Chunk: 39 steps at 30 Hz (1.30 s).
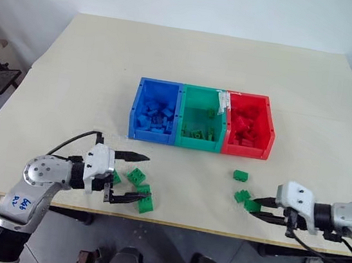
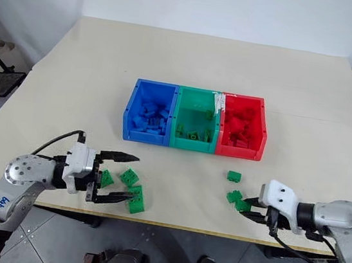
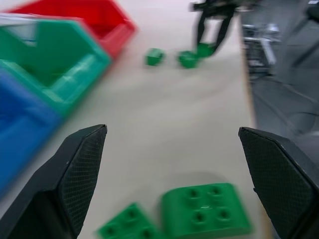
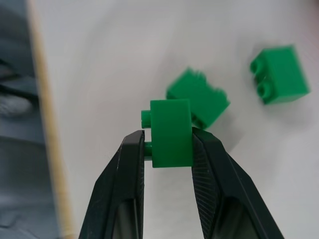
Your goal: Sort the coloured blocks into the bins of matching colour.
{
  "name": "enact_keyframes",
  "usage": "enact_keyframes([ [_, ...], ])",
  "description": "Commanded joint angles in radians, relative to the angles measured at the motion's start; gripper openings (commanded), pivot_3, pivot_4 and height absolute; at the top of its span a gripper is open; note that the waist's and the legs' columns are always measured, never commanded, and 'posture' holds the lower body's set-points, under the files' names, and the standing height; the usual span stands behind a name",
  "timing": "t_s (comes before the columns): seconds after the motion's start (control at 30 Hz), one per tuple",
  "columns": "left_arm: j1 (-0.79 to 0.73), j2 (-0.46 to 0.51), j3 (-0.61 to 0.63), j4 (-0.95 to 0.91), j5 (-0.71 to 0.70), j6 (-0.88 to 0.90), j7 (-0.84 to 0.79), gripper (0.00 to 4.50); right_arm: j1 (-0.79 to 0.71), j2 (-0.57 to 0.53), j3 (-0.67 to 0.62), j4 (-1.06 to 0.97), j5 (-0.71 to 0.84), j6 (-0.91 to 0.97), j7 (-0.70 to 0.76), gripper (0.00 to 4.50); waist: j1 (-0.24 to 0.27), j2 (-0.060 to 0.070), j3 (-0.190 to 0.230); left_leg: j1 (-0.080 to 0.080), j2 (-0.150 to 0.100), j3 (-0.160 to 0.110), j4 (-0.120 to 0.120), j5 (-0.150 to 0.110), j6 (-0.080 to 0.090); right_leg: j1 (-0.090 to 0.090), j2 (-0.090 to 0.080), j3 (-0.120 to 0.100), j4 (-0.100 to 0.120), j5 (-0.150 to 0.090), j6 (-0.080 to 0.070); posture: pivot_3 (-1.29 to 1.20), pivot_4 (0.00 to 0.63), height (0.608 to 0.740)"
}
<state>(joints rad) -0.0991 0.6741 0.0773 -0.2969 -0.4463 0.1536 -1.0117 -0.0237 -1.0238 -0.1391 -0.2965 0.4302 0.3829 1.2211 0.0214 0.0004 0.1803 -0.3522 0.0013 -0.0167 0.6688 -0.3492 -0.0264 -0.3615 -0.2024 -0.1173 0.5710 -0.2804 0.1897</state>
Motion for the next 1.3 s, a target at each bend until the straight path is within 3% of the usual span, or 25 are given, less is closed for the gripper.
enact_keyframes([
  [0.03,0.053,-0.012,0.108,0.008,-0.015,-0.016,0.068,4.50,-0.189,0.082,0.009,-0.076,0.161,0.179,-0.092,0.90,-0.017,0.000,0.000,0.000,0.001,0.001,0.000,0.000,0.000,0.000,0.001,0.000,0.000,0.000,-0.001,0.00,0.150,0.740],
  [0.17,0.122,-0.018,0.183,0.012,-0.001,-0.041,0.109,4.50,-0.478,0.271,0.109,0.045,0.103,0.267,-0.283,0.90,-0.024,-0.001,0.001,0.000,0.003,0.000,-0.001,0.000,-0.002,-0.003,0.003,0.000,0.002,0.001,-0.001,0.00,0.150,0.740],
  [0.27,0.170,-0.022,0.223,-0.001,-0.008,-0.040,0.139,4.50,-0.676,0.391,0.225,0.218,-0.019,0.227,-0.343,0.90,-0.025,0.000,0.001,-0.004,0.003,0.002,0.000,-0.001,-0.002,-0.010,0.003,0.002,0.005,0.001,-0.001,0.00,0.150,0.740],
  [0.47,0.198,-0.020,0.250,-0.038,-0.020,-0.024,0.163,4.50,-0.883,0.543,0.330,0.573,-0.227,0.063,-0.459,0.90,-0.023,0.000,0.001,-0.007,0.003,0.000,-0.001,-0.001,-0.003,-0.015,0.002,0.000,0.012,0.001,-0.001,0.00,0.150,0.740],
  [0.63,0.181,0.002,0.238,-0.062,-0.022,-0.006,0.149,4.50,-0.929,0.592,0.313,0.673,-0.268,-0.068,-0.446,2.54,-0.039,0.000,0.001,-0.006,0.004,0.001,-0.001,-0.001,-0.004,-0.016,0.003,0.000,0.012,0.001,-0.001,0.00,0.150,0.740],
  [0.83,0.101,0.011,0.193,-0.045,-0.025,0.015,0.124,4.50,-0.791,0.507,0.218,0.484,-0.210,-0.125,-0.373,4.46,-0.044,0.000,0.001,-0.006,0.004,0.001,-0.001,-0.001,-0.004,-0.016,0.003,0.000,0.013,0.001,-0.001,0.00,0.150,0.740],
  [0.93,0.061,0.010,0.158,-0.034,-0.017,0.017,0.102,4.50,-0.672,0.438,0.153,0.356,-0.153,-0.127,-0.313,4.46,-0.041,0.000,0.001,-0.006,0.004,0.001,-0.002,-0.001,-0.004,-0.015,0.003,0.000,0.012,0.001,-0.001,0.00,0.150,0.740],
  [1.1,-0.005,0.020,0.066,0.004,-0.009,-0.002,0.010,4.50,-0.288,0.244,-0.040,0.146,-0.055,-0.247,-0.116,4.46,-0.025,0.000,0.001,-0.006,0.004,0.003,-0.002,-0.001,-0.003,-0.015,0.003,0.000,0.012,0.001,-0.001,0.00,0.150,0.740],
  [1.2,-0.029,0.024,0.018,0.046,0.025,-0.044,-0.043,4.50,-0.049,0.134,-0.134,0.147,-0.104,-0.328,-0.048,4.46,-0.019,0.000,0.001,-0.005,0.004,0.005,-0.001,-0.001,-0.003,-0.015,0.003,0.001,0.011,0.001,-0.001,0.00,0.150,0.740],
  [1.3,-0.055,0.012,0.003,0.082,0.027,-0.061,-0.053,4.50,0.064,0.110,-0.203,0.189,-0.094,-0.336,-0.056,4.46,-0.022,-0.001,0.001,-0.004,0.004,0.007,-0.001,-0.001,-0.003,-0.014,0.003,0.002,0.011,0.001,-0.002,0.00,0.150,0.740],
])
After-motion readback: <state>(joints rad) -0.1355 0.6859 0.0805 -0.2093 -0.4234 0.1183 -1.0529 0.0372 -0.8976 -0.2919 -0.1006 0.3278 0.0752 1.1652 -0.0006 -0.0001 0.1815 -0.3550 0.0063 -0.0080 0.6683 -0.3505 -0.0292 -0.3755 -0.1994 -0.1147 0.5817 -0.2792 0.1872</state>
